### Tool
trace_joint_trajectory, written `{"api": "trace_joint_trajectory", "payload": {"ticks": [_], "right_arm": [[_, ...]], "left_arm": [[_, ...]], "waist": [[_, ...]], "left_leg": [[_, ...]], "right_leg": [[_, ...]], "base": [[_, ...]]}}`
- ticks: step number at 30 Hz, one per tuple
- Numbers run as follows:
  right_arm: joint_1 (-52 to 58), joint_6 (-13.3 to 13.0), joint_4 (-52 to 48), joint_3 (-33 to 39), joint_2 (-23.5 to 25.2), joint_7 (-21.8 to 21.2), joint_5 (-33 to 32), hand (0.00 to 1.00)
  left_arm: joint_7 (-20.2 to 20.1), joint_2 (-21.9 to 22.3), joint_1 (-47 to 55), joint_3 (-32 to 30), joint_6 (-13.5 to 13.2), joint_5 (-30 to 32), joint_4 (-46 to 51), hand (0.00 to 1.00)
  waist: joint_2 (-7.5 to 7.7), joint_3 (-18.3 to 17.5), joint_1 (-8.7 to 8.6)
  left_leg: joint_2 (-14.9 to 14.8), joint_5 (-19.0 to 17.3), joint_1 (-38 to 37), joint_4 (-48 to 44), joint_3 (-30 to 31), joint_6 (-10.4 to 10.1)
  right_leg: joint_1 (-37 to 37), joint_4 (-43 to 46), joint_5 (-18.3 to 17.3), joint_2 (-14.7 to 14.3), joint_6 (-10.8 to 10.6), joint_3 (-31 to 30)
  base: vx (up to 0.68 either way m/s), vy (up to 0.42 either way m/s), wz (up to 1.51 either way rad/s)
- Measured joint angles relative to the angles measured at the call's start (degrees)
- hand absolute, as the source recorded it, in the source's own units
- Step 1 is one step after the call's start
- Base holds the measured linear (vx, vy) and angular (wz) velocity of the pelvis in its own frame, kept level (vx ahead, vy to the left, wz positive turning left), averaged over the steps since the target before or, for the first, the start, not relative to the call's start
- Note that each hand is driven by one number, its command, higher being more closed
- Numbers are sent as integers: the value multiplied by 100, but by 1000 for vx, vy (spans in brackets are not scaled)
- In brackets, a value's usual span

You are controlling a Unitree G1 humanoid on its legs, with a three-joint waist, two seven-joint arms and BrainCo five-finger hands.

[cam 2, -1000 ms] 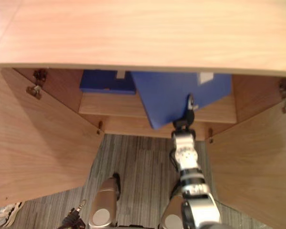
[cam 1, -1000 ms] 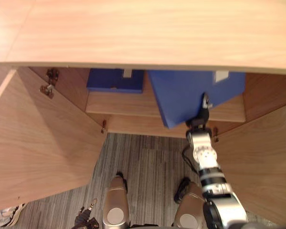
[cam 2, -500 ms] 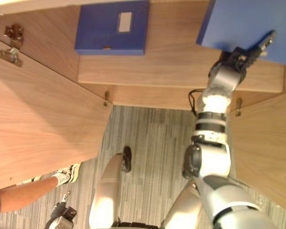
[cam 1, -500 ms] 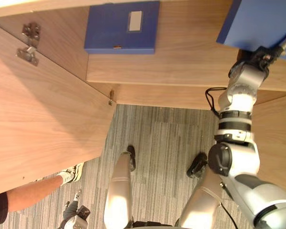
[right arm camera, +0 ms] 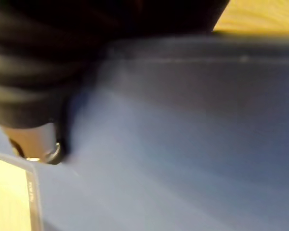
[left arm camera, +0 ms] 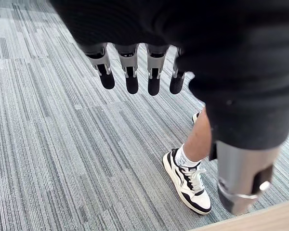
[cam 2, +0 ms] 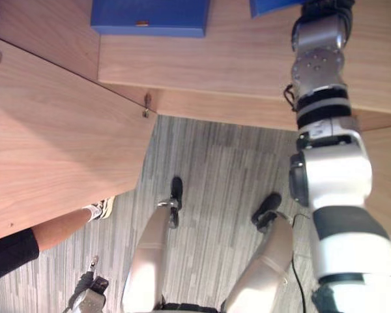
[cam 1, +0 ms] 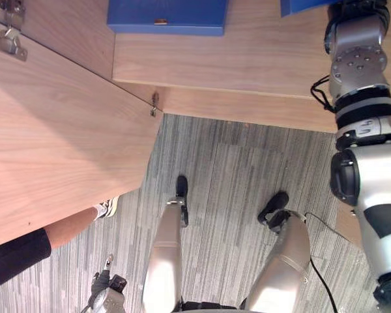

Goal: Walk over to the cabinet, pick up the folder, carry it to the office cabinet, place the folder inside the office cabinet, then close the office cabinet door

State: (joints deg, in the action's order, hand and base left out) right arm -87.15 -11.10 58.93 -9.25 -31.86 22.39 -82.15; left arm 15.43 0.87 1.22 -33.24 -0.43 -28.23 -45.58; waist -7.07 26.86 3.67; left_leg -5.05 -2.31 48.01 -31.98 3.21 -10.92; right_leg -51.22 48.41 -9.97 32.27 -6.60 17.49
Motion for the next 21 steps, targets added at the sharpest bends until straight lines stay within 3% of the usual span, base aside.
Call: {"api": "trace_joint_trajectory", "payload": {"ticks": [7, 8, 21], "right_arm": [[-215, -12, 64, -364, -169, -2, -19, 100], [-228, -12, 64, -363, -171, -2, -19, 0], [-542, -7, 68, -80, -10, -145, -4, 0]], "left_arm": [[71, 0, 3, 3, -2, -108, 58, 0], [76, 0, 3, 4, -2, -108, 58, 0], [141, -9, -5, 4, -7, -84, 177, 0]], "waist": [[-8, 12, -37], [-10, 13, -39], [-82, 45, 86]], "left_leg": [[-33, 127, 162, 46, 23, -48], [-36, 126, 181, 27, 32, -49], [-187, 70, 281, -250, 50, -74]], "right_leg": [[-284, 154, -37, -17, 126, -35], [-297, 165, -38, -20, 129, -35], [-344, 214, 12, -193, 233, -71]], "base": [[44, -51, 1], [42, -41, -2], [39, -33, -6]]}}
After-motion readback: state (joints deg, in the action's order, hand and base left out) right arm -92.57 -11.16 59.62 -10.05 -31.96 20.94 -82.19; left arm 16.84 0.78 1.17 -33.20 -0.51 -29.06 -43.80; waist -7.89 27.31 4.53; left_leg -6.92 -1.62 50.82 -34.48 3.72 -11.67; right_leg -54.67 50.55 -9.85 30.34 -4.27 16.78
